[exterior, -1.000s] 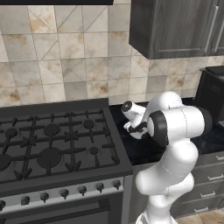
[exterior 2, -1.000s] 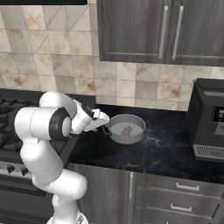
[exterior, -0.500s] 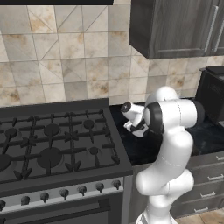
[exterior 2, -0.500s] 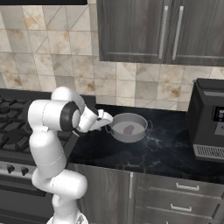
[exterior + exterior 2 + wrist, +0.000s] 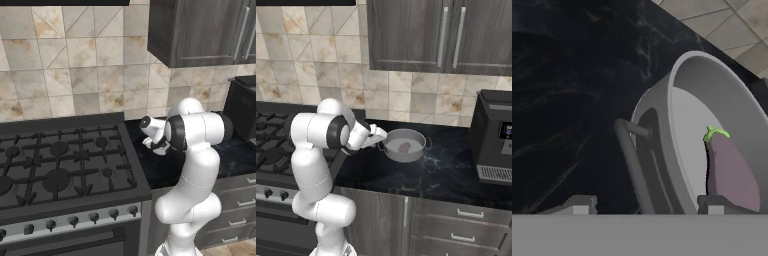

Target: Turn on the sink faucet. Then move the eggplant from the counter to the sink. Turn off the sink. Move the vegetable from the sink to the pot next to the stove. Finally move the pot to the front right burner.

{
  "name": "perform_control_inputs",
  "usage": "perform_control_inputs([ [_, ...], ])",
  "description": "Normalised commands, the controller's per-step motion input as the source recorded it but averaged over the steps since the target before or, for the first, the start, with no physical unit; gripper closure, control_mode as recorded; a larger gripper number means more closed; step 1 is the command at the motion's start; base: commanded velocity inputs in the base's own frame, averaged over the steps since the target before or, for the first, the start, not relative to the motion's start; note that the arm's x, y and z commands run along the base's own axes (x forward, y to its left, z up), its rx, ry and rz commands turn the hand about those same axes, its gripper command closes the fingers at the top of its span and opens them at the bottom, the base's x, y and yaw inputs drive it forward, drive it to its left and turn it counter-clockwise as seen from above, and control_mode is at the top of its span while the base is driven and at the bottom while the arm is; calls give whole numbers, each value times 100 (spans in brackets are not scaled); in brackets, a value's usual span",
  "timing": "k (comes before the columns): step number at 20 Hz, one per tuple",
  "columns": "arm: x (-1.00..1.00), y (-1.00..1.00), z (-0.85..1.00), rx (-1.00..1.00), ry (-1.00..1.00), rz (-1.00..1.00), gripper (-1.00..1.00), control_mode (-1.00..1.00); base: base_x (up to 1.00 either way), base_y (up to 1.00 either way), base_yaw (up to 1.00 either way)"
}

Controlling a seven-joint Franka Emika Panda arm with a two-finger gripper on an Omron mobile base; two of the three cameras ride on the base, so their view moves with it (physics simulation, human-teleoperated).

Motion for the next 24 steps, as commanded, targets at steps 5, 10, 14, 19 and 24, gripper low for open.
perform_control_inputs([
  [5,0,-11,-8,0,0,0,100,-100,0,0,0],
  [10,0,0,0,0,0,0,100,-100,0,0,0],
  [14,-5,2,2,-3,0,0,100,-100,0,0,0],
  [19,-14,25,4,-10,-2,-1,100,-100,0,0,0],
  [24,-21,34,7,-13,-1,-2,100,-100,0,0,0],
])
